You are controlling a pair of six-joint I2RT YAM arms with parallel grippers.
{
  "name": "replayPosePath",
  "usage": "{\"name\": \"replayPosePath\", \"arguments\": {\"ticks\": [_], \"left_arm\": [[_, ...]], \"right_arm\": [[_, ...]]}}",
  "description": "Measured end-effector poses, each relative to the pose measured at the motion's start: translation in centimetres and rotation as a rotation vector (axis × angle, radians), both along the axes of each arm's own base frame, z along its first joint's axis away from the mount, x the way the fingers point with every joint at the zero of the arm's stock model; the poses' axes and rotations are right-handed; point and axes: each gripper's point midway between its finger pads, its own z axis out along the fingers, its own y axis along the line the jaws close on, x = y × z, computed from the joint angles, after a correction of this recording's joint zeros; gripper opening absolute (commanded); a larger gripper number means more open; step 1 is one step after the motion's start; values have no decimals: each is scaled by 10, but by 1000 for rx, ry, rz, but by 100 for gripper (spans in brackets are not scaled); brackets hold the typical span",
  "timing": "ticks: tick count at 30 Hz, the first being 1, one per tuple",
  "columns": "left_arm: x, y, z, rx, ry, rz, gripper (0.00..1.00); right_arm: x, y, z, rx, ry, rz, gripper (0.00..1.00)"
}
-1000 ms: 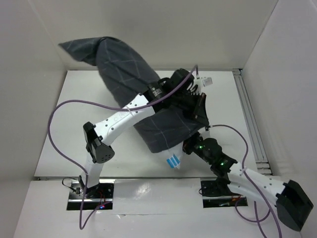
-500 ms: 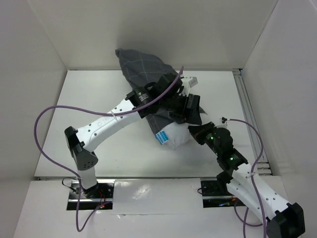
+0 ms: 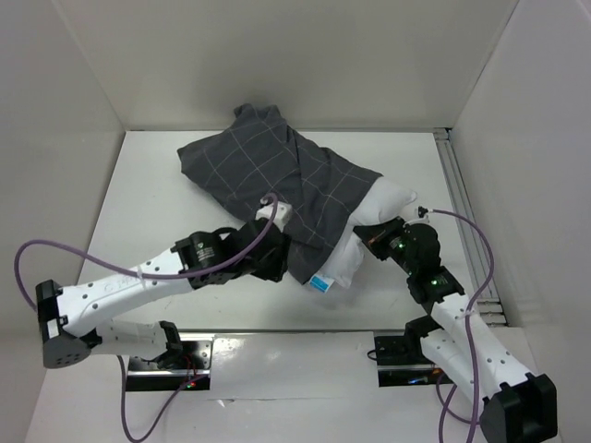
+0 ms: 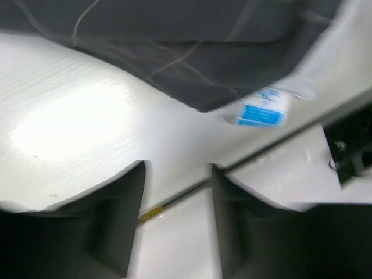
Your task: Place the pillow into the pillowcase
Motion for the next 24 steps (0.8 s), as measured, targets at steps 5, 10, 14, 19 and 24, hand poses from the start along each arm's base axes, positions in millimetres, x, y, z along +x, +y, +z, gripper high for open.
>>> {"name": "replayPosePath", "arguments": {"ticks": [5,10,14,19,24], "left_arm": [[5,22,-62,61,-6,114,100],[7,18,-117,115,8,119,100],[10,1,-129,36,-39,106,100],[19,-20,-136,-47,-90,108,100],[30,-31,-155,-26,-124,138,100]], "right_arm": [[7,4,17,2,-21,19,0],[12,9,21,-2,-15,40,0],[15,11,17,-7,3,47,0],[21,13,26,-20,-8,57,0],[24,14,37,-22,-36,65,0]]}}
